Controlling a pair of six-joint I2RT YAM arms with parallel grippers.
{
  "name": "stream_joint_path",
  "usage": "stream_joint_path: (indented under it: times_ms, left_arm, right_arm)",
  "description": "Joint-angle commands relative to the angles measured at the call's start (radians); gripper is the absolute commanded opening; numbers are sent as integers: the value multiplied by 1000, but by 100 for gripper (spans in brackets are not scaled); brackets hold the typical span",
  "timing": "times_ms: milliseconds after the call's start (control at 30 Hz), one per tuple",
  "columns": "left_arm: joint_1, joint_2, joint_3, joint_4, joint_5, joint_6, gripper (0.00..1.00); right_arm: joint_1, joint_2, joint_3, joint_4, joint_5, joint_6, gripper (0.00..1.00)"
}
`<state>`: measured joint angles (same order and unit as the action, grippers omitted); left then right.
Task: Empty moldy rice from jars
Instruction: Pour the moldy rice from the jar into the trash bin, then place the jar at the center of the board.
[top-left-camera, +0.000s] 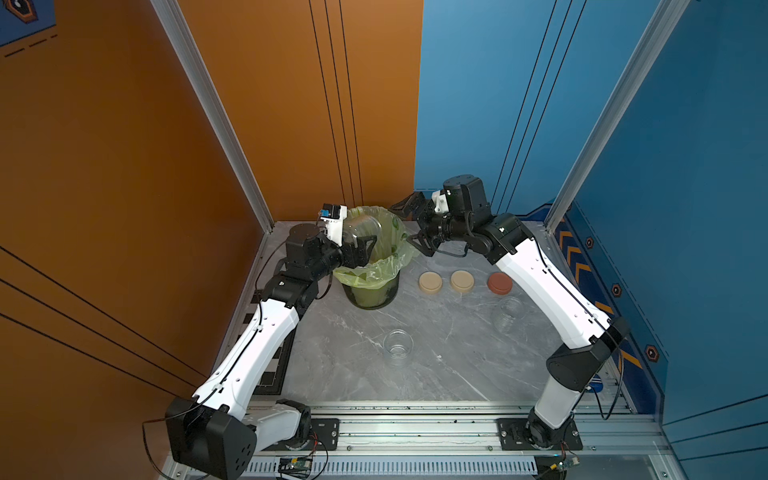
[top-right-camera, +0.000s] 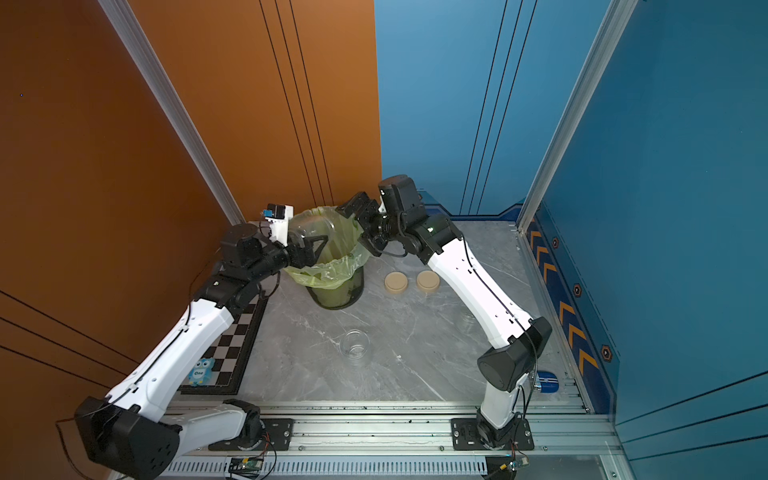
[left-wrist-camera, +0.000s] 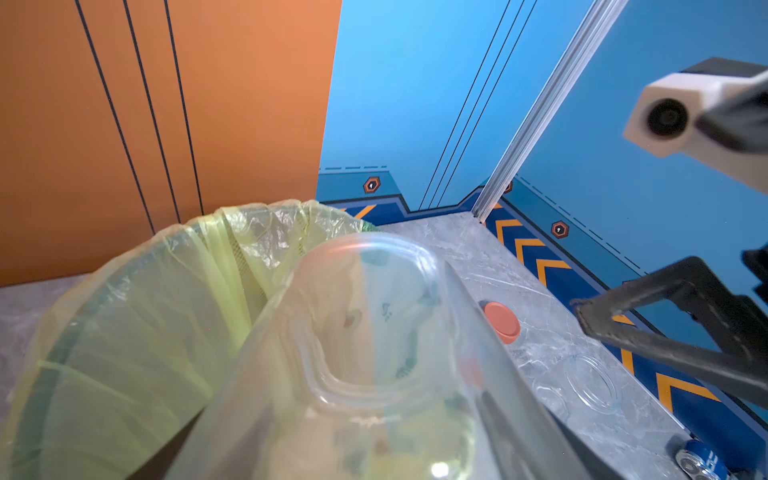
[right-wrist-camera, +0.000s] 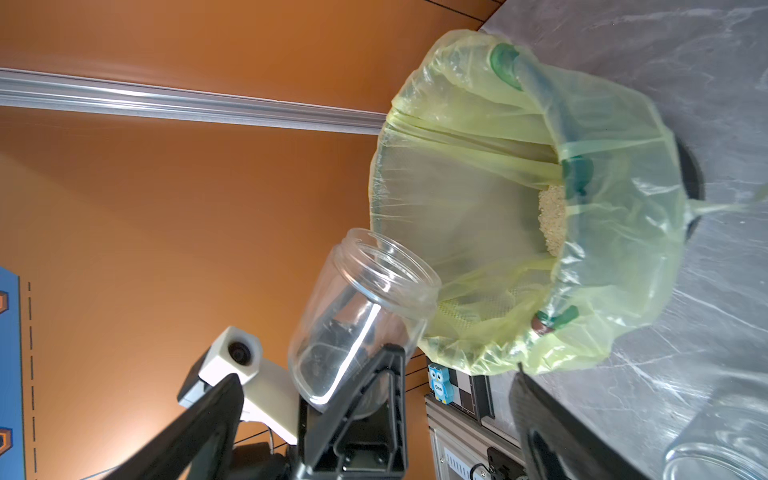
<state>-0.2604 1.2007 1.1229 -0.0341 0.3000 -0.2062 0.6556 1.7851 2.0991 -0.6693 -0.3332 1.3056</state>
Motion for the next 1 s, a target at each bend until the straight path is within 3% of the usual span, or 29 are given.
stream_joint_path:
  times_ms: [0,500,967]
  left_arm:
    - [9,-29,-8,273,79,26,0]
    - [-4,14,13,362,157,14,0]
    - [-84,-2,11,375,133,8,0]
  right_arm:
    - [12,30,51,21,24,51,100]
    - [76,97,101,116,-7,115,100]
    - [95,107,93,140,20,112,100]
